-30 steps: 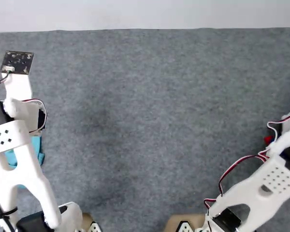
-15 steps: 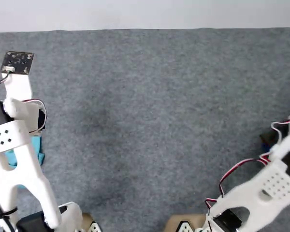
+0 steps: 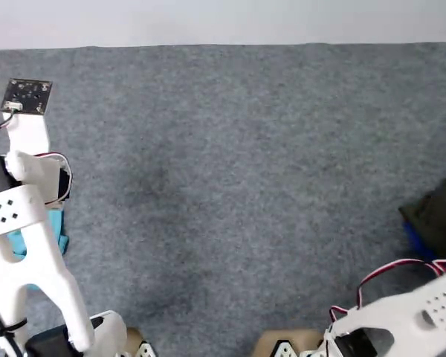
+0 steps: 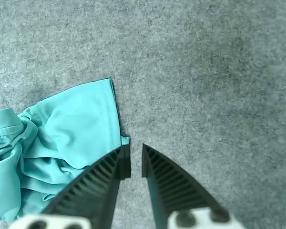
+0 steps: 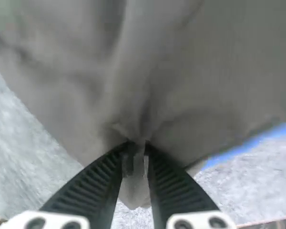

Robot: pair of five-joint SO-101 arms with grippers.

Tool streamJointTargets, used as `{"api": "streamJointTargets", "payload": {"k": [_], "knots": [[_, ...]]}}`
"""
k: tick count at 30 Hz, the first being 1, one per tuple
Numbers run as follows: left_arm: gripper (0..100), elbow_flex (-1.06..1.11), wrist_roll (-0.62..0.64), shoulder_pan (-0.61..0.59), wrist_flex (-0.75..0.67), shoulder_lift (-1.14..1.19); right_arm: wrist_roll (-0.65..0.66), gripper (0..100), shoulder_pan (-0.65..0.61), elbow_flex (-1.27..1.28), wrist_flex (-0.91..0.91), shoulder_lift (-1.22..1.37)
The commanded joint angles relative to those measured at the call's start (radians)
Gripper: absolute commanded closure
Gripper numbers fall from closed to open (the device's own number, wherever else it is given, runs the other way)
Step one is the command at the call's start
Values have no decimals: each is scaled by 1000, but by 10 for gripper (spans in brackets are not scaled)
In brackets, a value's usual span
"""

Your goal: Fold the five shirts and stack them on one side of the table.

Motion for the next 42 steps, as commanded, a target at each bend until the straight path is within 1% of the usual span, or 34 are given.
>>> {"api": "streamJointTargets", "payload": {"k": [1,4,6,10,14,17,21,24,27,34,36,42], "knots": [[949,-5,-9,8,6,-31,52,953,64,-5,-13,53],[949,-5,-9,8,8,-31,58,953,93,-6,-41,56],[949,-5,-9,6,9,-31,54,953,84,-26,-28,27],[949,-5,-9,8,9,-31,48,953,16,-91,-4,-51],[949,-4,-9,8,9,-31,-29,953,-70,-143,-16,-133],[949,-4,-9,3,9,-31,-77,953,-130,-157,-73,-171],[949,-4,-9,3,11,-31,-127,953,-176,-153,-214,-170],[949,-4,-9,2,11,-32,-120,953,-168,-153,-335,-94],[949,-4,-9,2,23,-32,-112,953,-130,-153,-432,10],[949,-2,-9,3,23,-32,-110,953,-93,-160,-585,220],[949,-5,-9,3,23,-32,-114,953,-74,-186,-582,216],[949,-7,-9,5,23,-32,-118,953,-62,-351,-456,150]]}}
